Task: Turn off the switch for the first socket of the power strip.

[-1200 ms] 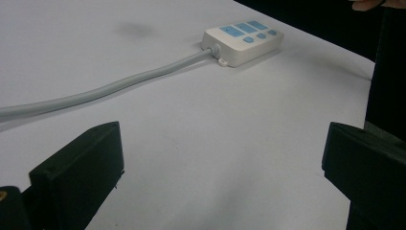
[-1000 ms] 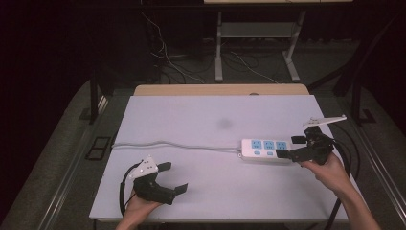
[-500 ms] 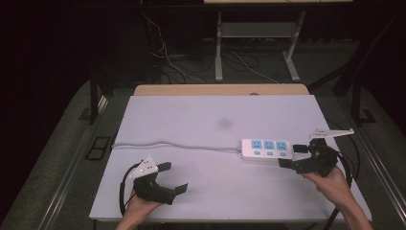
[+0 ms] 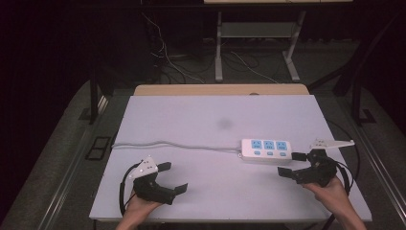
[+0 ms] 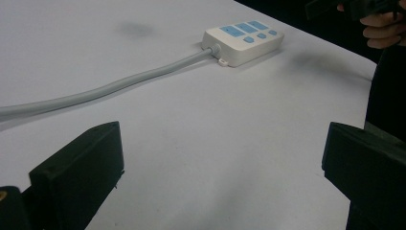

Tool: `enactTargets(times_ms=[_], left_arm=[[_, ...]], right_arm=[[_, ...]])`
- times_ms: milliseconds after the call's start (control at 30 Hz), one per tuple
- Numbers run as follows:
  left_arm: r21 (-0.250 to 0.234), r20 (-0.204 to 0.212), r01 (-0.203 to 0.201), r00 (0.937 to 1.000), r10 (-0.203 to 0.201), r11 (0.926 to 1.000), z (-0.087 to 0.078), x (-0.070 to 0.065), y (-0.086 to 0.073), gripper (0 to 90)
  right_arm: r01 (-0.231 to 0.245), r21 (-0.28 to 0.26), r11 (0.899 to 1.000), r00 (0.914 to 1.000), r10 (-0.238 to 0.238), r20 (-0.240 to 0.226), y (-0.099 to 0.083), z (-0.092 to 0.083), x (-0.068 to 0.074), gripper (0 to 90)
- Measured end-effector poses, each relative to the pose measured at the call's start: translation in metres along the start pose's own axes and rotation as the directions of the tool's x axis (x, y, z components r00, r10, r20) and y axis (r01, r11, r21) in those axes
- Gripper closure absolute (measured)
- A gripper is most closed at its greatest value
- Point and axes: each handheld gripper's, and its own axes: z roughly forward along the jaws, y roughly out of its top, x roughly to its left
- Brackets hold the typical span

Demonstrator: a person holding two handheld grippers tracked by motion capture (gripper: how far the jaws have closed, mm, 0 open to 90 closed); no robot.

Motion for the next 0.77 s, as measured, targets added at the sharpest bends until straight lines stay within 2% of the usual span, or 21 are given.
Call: enactTargets(times_ms=[533, 767], left_arm=[[0.003, -0.001, 0.001, 1.0000, -0.001, 1.0000, 0.000, 0.000, 0.000, 0.0], [0.005, -0.003, 0.002, 1.0000, -0.002, 1.0000, 0.000, 0.000, 0.000, 0.0]], right_arm=[[0.017, -0.011, 1.000, 0.9995, -0.017, -0.025, -0.024, 0.013, 0.006, 0.4], [0.034, -0.005, 0.999, 0.9992, -0.034, -0.022, -0.032, 0.019, 0.007, 0.4]])
